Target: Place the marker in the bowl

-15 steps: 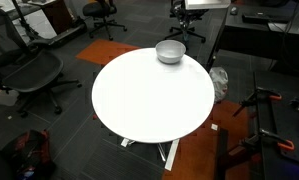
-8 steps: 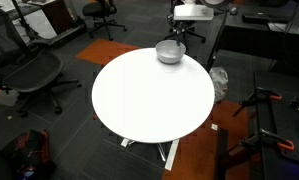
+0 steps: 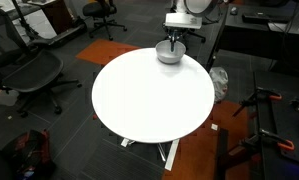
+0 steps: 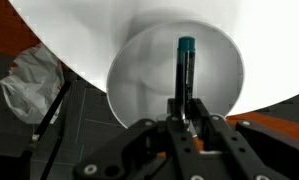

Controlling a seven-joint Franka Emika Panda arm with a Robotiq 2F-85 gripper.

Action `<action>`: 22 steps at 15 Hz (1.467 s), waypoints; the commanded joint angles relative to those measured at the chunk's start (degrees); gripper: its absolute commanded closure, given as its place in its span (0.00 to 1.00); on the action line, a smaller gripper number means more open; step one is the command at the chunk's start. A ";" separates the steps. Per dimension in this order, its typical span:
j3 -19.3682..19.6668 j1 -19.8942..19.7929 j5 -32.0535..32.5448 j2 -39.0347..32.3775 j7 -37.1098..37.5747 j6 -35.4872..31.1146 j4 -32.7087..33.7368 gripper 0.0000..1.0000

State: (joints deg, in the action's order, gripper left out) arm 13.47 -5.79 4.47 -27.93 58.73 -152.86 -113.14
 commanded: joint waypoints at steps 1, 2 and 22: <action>0.16 -0.48 -4.61 -2.82 -1.55 0.80 3.46 0.95; 0.14 -0.61 -5.39 -3.33 -1.73 0.99 4.00 0.95; 0.43 4.03 -2.79 17.17 -16.69 -1.14 -11.22 0.00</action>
State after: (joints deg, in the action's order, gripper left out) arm 13.47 -3.26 -0.58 -20.26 45.62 -154.31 -116.38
